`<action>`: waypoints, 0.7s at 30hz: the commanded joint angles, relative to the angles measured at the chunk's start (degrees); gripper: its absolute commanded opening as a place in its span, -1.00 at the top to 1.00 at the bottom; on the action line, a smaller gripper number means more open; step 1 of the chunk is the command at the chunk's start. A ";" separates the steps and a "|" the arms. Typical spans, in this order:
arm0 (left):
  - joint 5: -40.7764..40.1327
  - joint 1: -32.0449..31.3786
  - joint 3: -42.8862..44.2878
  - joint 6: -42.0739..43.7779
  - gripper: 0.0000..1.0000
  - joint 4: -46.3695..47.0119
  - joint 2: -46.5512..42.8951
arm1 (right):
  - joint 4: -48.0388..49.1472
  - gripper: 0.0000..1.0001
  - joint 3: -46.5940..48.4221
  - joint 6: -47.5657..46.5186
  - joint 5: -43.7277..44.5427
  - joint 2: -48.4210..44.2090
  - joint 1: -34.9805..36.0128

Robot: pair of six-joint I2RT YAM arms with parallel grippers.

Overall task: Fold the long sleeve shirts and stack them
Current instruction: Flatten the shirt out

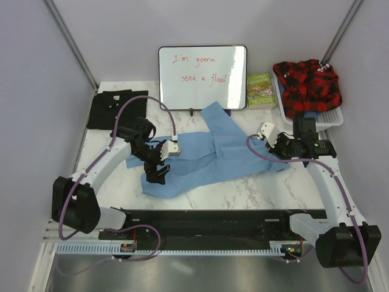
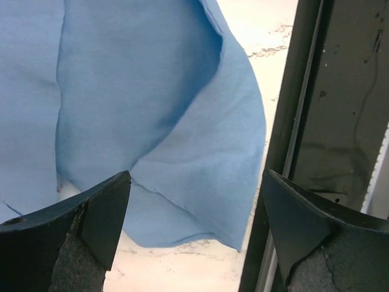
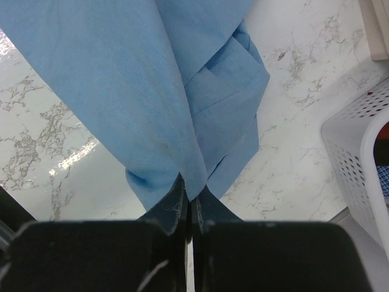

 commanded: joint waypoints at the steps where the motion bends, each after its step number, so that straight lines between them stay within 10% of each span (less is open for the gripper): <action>1: 2.46 0.09 3.70 5.44 -0.93 3.99 5.08 | -0.52 1.00 -0.66 -1.53 -2.02 -1.14 -0.20; 15: 3.96 -4.92 2.57 17.58 -0.84 -0.93 14.50 | -0.43 1.00 2.41 0.14 -1.93 0.71 -0.20; 21: 1.06 -4.66 -0.06 16.80 -0.13 -4.79 12.49 | -0.69 1.00 3.12 0.58 -1.84 -1.57 -0.55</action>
